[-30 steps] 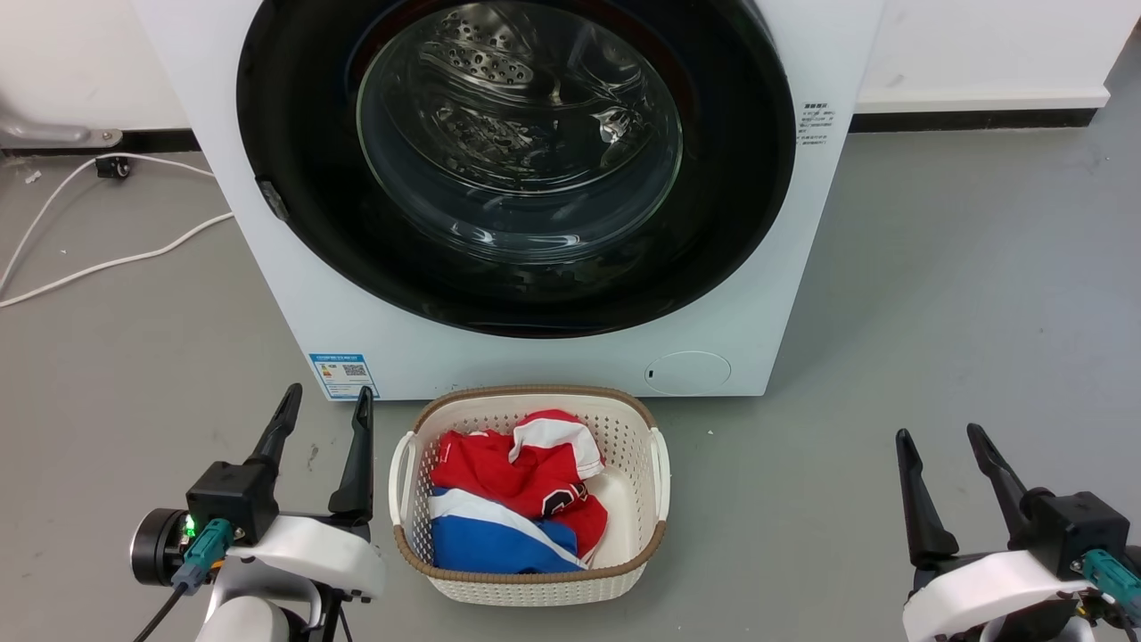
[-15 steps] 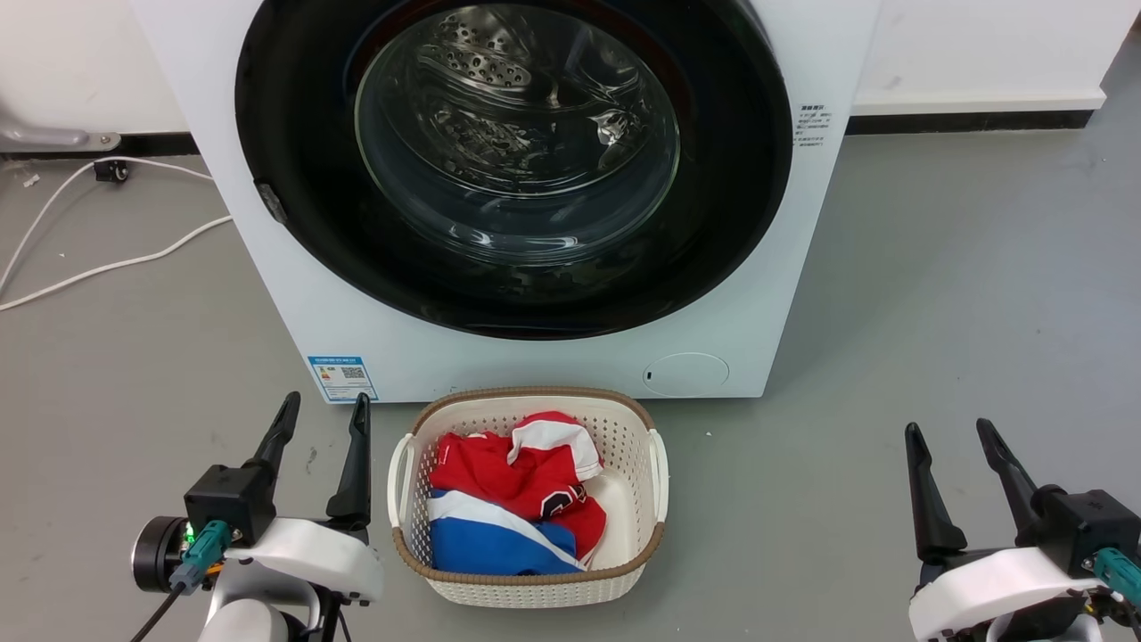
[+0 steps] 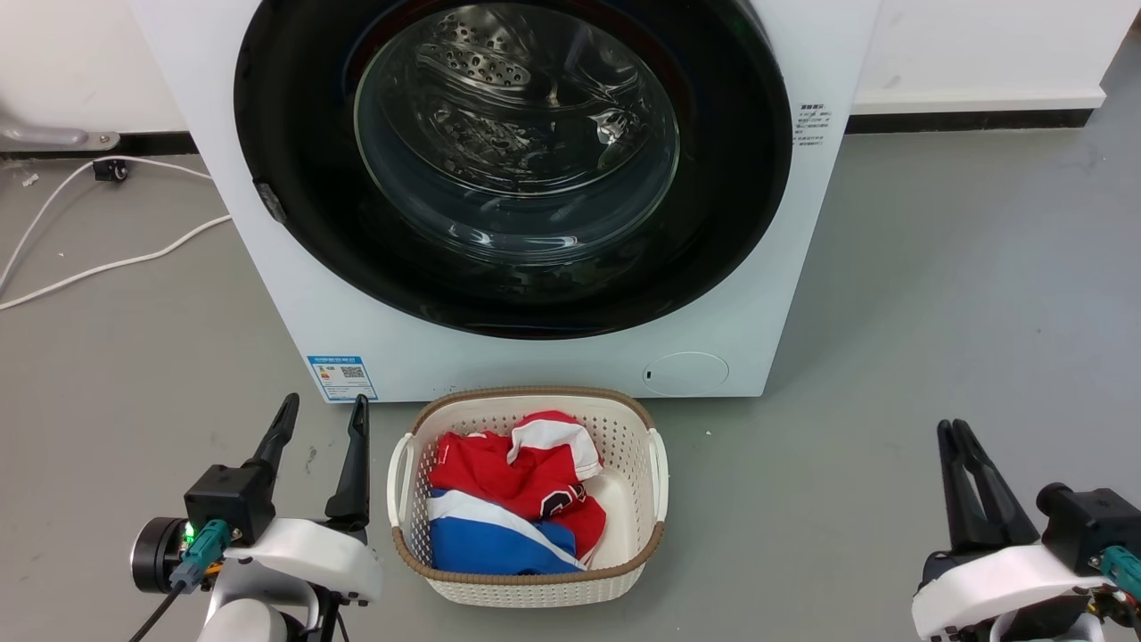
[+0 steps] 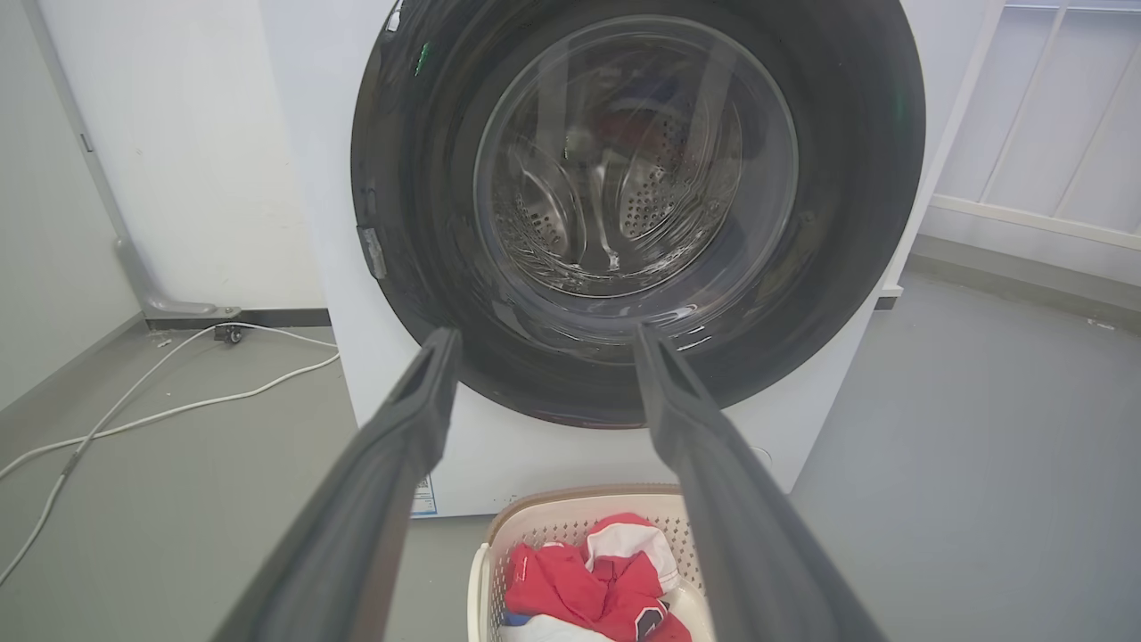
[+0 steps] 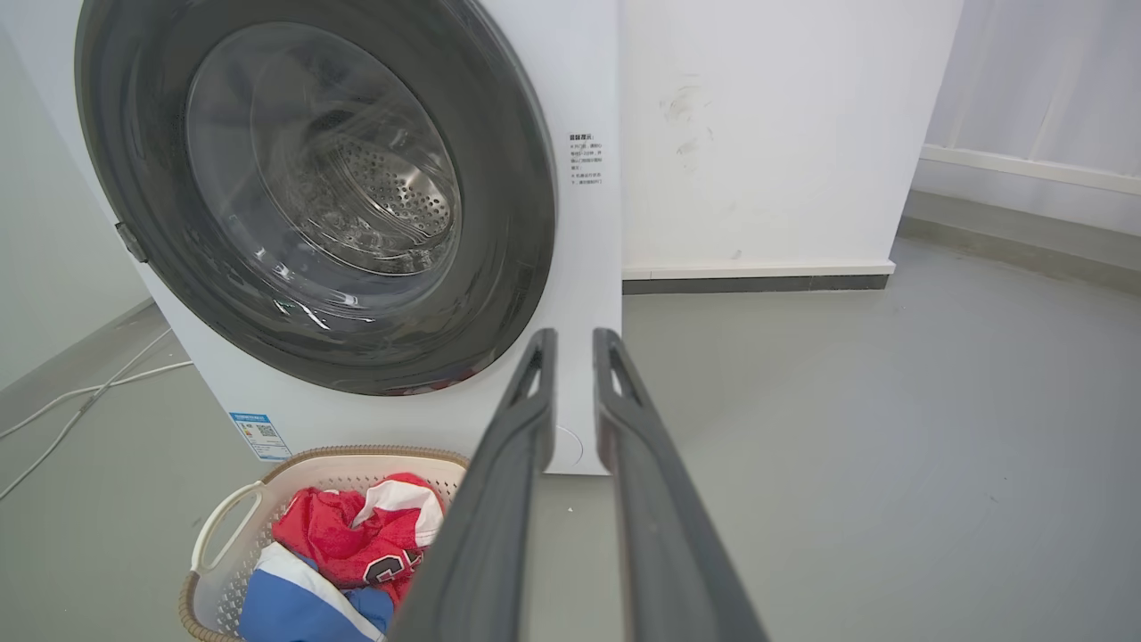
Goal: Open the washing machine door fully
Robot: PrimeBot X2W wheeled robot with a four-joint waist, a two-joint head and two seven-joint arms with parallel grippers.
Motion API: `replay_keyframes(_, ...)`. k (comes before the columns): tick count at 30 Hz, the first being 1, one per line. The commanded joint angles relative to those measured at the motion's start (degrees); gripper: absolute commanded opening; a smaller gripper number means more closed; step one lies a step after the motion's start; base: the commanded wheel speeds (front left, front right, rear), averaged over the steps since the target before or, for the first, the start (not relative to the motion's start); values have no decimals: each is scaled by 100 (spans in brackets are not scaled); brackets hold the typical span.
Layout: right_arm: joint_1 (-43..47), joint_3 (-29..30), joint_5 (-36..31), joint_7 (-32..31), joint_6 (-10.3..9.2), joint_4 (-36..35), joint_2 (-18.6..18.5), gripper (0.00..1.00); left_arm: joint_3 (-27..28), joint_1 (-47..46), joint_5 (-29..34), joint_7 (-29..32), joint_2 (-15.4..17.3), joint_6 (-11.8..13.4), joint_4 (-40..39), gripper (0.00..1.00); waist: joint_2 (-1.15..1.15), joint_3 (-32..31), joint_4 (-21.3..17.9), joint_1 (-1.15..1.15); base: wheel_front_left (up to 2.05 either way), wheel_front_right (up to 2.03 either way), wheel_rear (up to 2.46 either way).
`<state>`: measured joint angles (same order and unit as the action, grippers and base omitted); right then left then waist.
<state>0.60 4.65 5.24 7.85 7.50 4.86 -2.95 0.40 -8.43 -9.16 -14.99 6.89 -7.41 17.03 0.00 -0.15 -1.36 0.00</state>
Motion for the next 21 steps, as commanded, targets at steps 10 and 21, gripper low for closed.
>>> replay_keyframes(10, -292, 205, 3364, -165, -1, 338, 12, 0, 56, -40, 17, -29, -15, -13, 12, 100, 0, 12, -6, 0, 0, 0, 0)
replay_keyframes(21, -1280, 946, 7765, -1110, -1, 748, -18, 0, 54, -184, -44, -29, -6, -12, -118, 100, 0, 351, 2, 0, 0, 0, 0)
